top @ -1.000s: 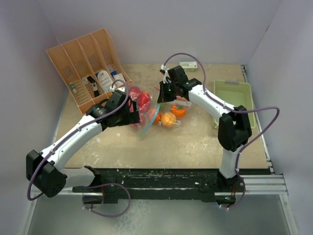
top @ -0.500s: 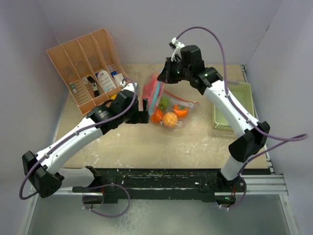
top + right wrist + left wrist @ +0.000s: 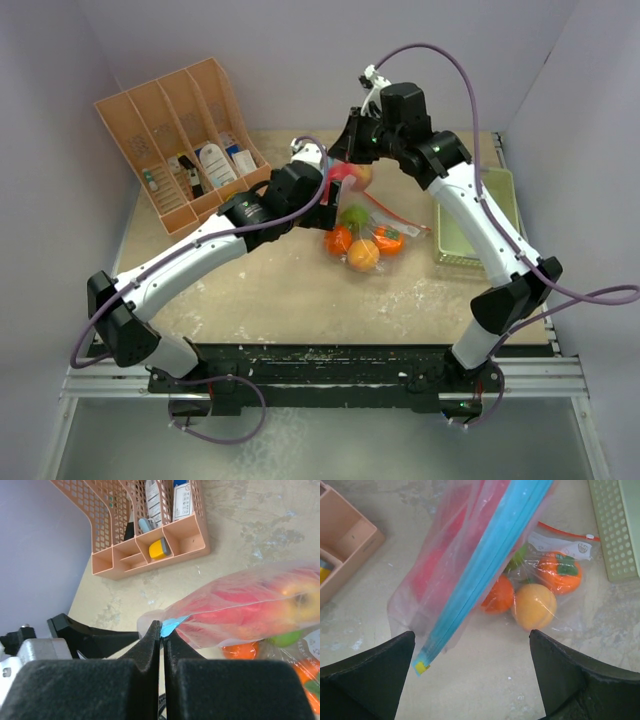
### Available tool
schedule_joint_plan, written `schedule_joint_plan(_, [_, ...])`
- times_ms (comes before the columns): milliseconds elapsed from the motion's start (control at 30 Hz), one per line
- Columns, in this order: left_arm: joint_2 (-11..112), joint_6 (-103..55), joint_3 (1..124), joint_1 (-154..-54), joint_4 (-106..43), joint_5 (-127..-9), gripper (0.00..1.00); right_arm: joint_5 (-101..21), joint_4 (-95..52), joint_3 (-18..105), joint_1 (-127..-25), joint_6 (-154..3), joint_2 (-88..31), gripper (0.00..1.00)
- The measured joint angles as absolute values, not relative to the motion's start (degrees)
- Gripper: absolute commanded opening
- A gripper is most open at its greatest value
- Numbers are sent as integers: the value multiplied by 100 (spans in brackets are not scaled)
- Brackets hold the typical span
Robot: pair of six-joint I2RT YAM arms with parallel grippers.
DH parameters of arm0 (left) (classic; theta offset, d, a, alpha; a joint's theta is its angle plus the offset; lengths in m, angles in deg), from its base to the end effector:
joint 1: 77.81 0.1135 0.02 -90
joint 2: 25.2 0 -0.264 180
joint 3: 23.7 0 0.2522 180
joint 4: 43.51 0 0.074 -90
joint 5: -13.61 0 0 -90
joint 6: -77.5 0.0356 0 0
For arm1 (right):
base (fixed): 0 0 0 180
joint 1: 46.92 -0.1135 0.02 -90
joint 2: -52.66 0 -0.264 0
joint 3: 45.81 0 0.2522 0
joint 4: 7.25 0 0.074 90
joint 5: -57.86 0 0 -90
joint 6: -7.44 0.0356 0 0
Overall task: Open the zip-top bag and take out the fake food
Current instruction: Pick up the zipper food storage bag at the center of the board.
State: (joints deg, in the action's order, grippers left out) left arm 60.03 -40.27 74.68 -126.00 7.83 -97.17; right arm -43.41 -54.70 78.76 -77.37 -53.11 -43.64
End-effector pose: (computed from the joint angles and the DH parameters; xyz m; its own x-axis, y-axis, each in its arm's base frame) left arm 0.2280 -0.2360 0.3676 -0.6028 0.0205 -0.7976 0.2601 0.9501 -0.1721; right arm 0.3189 0.1955 0.4596 -0.5692 0.2247 -0.7909 -0.4321 0.7366 0.5203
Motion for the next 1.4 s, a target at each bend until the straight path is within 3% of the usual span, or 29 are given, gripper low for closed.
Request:
schedule_joint_plan(100, [6012,-3833,7607,-12600,847,-9935,95,-4317,-5547,7959,-7737,-5311,-4348,0])
schedule_joint_plan(267, [5997,-3680,7710,-12600,864,-10108,65,-4314,-5637,8035,-7733,-5282,-4228,0])
schedule_joint_plan(400, [5988,-3684,7693,-12600,886,-10154,37,-4277,-5759,8145,-7733,-5269,-4167,0])
schedule_joint_plan(533, [5948,-3713,7629,-12595,886,-10152,0,-4214,-5829,8180,-7722,-5267,-4141,0])
schedule_joint_plan(700, [5918,-3689,7629,-12595,882,-10016,0,-4157,-5888,8184,-7691,-5282,-4127,1])
schedule_joint_plan(767, [5885,-3675,7629,-12584,875,-9894,0,-4105,-5892,8184,-7685,-5346,-4127,13])
schedule_joint_plan(833, [5841,-3623,7629,-12543,877,-9695,0,-4054,-5894,8182,-7685,-5494,-4119,38])
schedule_joint_plan(900, [5811,-3542,7629,-12453,897,-9439,0,-3962,-5866,8154,-7685,-5698,-4060,77])
schedule_joint_plan(967, [5800,-3444,7634,-12219,932,-8952,0,-3882,-5768,7961,-7683,-5923,-3850,97])
schedule_joint_plan(1100, [5800,-3297,7667,-11557,1065,-8001,0,-3718,-5558,7504,-7674,-6218,-3264,99])
schedule_joint_plan(1200, [5892,-3053,7938,-11157,1369,-7328,0,-3783,-5252,7013,-7674,-6329,-2805,81])
schedule_joint_plan(1400, [6600,-2207,9068,-11164,2208,-6086,0,-4603,-4841,6285,-7667,-6734,-2458,78])
